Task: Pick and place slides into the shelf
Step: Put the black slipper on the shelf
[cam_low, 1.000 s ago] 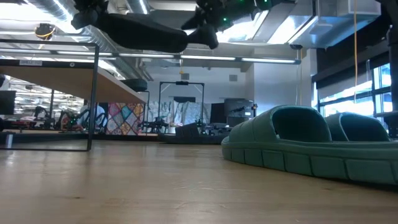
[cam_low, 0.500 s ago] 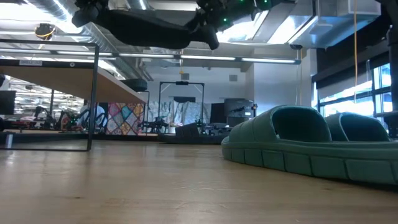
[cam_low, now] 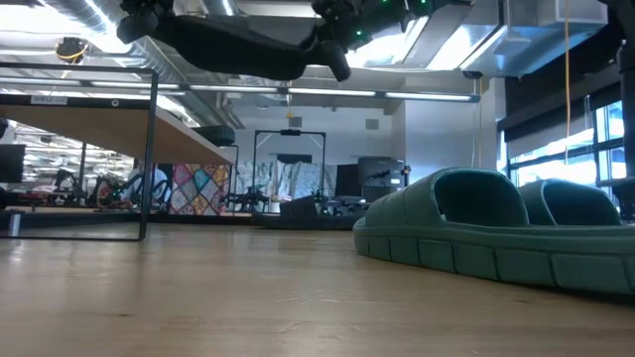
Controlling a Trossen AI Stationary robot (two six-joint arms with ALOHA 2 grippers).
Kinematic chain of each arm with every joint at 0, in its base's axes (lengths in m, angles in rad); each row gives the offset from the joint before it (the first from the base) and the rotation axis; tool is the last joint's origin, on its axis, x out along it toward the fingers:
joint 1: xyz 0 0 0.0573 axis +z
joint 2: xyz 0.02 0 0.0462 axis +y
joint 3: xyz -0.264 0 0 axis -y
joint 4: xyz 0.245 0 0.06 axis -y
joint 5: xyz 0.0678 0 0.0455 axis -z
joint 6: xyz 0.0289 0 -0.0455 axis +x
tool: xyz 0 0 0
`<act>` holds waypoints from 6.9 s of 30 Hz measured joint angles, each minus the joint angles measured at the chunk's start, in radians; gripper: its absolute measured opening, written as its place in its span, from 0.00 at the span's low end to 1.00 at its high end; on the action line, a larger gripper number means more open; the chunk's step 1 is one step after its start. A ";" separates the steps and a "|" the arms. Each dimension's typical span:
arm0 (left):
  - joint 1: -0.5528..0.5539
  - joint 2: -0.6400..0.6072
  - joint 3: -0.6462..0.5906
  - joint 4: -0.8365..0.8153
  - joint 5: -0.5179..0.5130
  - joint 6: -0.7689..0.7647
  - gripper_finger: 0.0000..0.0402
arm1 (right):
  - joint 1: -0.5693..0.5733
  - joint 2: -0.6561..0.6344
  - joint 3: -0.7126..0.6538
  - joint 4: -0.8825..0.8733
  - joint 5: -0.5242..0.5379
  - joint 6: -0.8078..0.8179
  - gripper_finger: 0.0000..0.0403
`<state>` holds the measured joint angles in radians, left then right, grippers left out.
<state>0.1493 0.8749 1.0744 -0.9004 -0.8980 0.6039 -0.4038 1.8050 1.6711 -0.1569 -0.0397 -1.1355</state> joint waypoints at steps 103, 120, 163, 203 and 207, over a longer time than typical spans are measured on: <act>-0.008 -0.705 -0.329 -0.041 0.342 -0.889 0.53 | -0.028 0.442 0.001 0.574 0.225 0.083 0.14; -0.008 -0.705 -0.329 -0.041 0.342 -0.889 0.53 | -0.028 0.442 0.002 0.534 0.224 0.072 0.16; -0.008 -0.705 -0.329 -0.042 0.342 -0.890 0.53 | -0.003 0.442 0.001 0.533 0.256 -0.131 0.43; -0.008 -0.705 -0.329 -0.042 0.342 -0.890 0.53 | 0.041 0.441 0.001 0.549 0.203 -0.223 0.48; -0.008 -0.705 -0.329 -0.042 0.342 -0.890 0.53 | 0.041 0.441 0.001 0.548 0.204 -0.231 0.48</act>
<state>0.1414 0.1699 0.7452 -0.9424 -0.5557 -0.2859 -0.3630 2.2463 1.6718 0.3914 0.1638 -1.3663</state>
